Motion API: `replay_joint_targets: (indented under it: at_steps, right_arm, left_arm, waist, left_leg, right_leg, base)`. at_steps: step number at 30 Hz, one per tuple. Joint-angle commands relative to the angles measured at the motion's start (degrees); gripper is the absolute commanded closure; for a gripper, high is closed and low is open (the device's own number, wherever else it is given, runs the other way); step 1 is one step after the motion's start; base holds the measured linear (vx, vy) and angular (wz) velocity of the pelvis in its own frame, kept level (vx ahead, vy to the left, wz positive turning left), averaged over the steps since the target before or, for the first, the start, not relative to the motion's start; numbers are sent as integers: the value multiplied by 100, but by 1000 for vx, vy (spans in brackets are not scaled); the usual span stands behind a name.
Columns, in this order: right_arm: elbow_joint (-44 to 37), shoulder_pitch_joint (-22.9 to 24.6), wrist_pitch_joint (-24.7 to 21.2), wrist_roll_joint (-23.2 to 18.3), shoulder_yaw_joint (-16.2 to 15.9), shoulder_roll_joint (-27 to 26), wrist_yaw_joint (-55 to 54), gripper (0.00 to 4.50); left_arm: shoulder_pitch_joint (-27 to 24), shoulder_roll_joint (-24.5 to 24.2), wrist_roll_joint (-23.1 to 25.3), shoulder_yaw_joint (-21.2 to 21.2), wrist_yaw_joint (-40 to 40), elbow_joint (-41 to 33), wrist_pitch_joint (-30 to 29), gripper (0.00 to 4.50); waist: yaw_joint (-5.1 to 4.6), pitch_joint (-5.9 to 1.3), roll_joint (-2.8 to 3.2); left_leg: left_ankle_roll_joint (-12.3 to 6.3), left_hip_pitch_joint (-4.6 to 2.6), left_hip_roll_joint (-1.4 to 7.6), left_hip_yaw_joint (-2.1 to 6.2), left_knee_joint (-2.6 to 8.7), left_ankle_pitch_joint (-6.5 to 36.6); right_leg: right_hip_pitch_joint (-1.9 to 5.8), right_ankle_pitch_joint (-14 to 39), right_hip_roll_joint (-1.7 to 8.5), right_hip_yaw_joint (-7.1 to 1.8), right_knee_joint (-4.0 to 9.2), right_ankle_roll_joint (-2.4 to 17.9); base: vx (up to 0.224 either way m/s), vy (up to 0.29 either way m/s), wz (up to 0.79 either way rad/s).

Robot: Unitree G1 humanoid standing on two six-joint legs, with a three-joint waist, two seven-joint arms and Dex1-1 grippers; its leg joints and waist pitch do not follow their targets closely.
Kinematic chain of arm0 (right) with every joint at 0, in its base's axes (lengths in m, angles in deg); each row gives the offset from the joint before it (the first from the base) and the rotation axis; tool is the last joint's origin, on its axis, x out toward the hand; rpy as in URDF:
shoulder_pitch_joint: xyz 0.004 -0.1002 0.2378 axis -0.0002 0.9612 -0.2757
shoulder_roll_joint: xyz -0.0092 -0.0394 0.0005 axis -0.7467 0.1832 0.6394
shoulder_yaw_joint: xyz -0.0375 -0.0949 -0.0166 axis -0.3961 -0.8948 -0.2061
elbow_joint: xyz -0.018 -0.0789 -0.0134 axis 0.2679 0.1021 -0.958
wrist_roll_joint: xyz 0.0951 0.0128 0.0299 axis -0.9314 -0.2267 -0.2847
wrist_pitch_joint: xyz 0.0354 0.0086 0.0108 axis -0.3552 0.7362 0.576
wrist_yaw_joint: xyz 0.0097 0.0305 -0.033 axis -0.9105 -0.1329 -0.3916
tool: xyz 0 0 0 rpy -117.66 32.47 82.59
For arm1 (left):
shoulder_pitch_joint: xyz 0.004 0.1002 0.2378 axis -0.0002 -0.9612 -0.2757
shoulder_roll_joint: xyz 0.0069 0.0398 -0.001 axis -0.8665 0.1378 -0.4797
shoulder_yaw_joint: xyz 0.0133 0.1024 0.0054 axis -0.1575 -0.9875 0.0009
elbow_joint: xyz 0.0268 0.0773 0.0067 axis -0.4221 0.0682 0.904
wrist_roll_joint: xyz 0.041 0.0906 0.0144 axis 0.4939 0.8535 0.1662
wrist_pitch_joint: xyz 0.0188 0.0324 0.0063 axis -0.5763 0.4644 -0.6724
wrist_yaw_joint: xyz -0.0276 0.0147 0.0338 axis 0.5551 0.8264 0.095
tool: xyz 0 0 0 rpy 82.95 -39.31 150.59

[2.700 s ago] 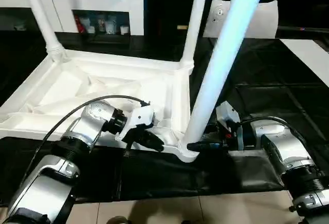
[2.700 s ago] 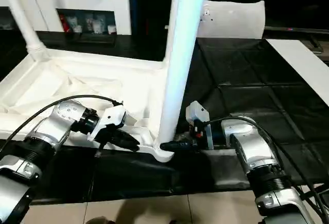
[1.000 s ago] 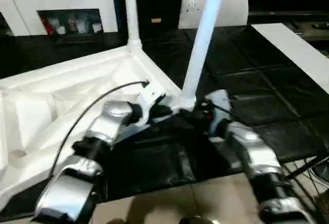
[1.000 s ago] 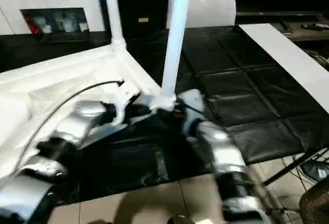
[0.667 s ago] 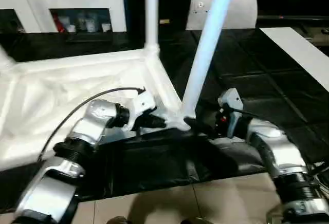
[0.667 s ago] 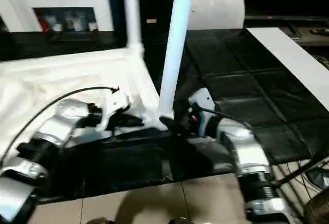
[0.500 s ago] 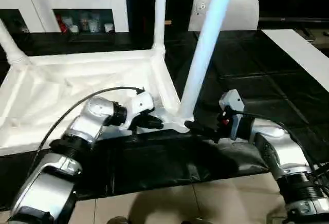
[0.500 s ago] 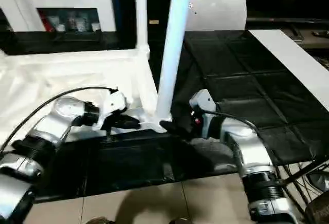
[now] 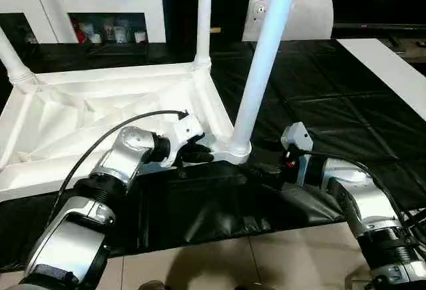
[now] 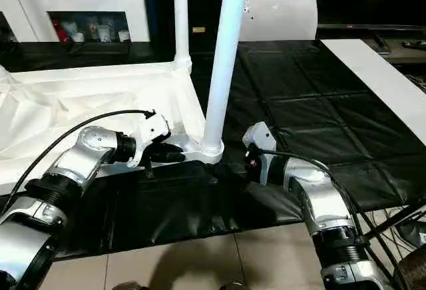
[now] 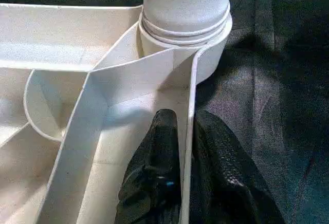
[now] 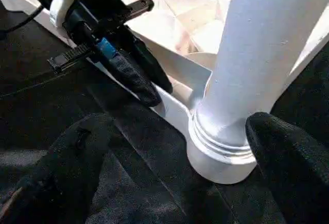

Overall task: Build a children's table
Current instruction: Rotate leg to tighten

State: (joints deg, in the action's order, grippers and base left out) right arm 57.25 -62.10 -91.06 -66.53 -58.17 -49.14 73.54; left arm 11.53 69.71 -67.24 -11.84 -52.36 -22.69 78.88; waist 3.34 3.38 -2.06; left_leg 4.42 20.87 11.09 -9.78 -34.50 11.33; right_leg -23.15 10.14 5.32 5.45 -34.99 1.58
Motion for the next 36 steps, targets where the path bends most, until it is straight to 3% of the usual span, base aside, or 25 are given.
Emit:
replay_joint_targets:
  at_steps: [1,2,6,15,21,24,27,30,33,36]
  right_arm:
    - [-112,17,58,4,-25,79,52,0]
    - [-117,22,59,10,-27,83,54,0]
    - [-102,25,87,12,-14,95,57,0]
    - [-46,0,165,-2,-33,115,16,0]
    - [-46,5,185,-12,-23,146,30,0]
    - [-18,-34,217,-19,-47,194,137,0]
    - [-6,-77,256,-16,-115,282,338,0]
    - [-34,-117,238,-68,-239,398,703,0]
    - [-45,-139,305,-154,-381,473,1152,0]
    - [-9,-166,266,-185,-425,485,1299,36]
  left_arm:
    - [88,22,7,34,33,83,-151,389]
    - [87,17,6,27,20,85,-191,416]
    - [84,-92,204,-185,-52,121,-154,437]
    - [161,-137,325,-234,41,79,-3,437]
    - [107,-267,185,-302,-497,-200,56,437]
    - [-105,-439,50,-502,-1314,-414,712,437]
    - [-191,-514,-61,-569,-1744,-503,860,437]
    - [-241,-595,-76,-683,-2107,-589,901,437]
    - [-228,-667,49,-810,-2252,-525,1089,437]
    - [-216,-680,63,-831,-2326,-486,1166,450]
  waist:
    - [-3,-393,-24]
    - [-1,-394,-24]
    - [-6,-392,-26]
    - [-9,-391,-16]
    - [-33,-412,-21]
    - [-41,-427,-35]
    - [-29,-425,-14]
    - [12,-403,-14]
    - [28,-385,-17]
    - [37,-379,-21]
  left_leg:
    - [-379,-22,213,28,412,856]
    - [-382,-19,213,29,411,851]
    - [-390,-15,216,35,416,876]
    - [-359,-18,214,35,418,931]
    - [-400,-6,215,37,407,749]
    - [-493,15,217,38,401,558]
    - [-565,-39,228,6,389,548]
    - [-538,-46,240,3,405,682]
    - [-428,-52,254,13,423,943]
    - [-364,-51,252,23,433,1045]
  right_leg:
    - [318,1624,347,-305,474,965]
    - [319,1605,348,-305,472,973]
    - [322,1632,352,-305,477,959]
    - [322,1671,349,-303,482,949]
    - [340,1312,348,-307,430,1064]
    - [358,970,355,-313,386,1169]
    - [328,664,341,-325,356,1355]
    - [328,806,348,-329,362,1364]
    - [321,1216,361,-323,405,1237]
    - [325,1478,371,-323,432,1141]
  base:
    - [0,0,0]
    - [0,0,0]
    - [0,0,0]
    - [0,0,0]
    - [0,0,0]
    - [0,0,0]
    - [0,0,0]
    - [0,0,0]
    - [0,0,0]
    - [0,0,0]
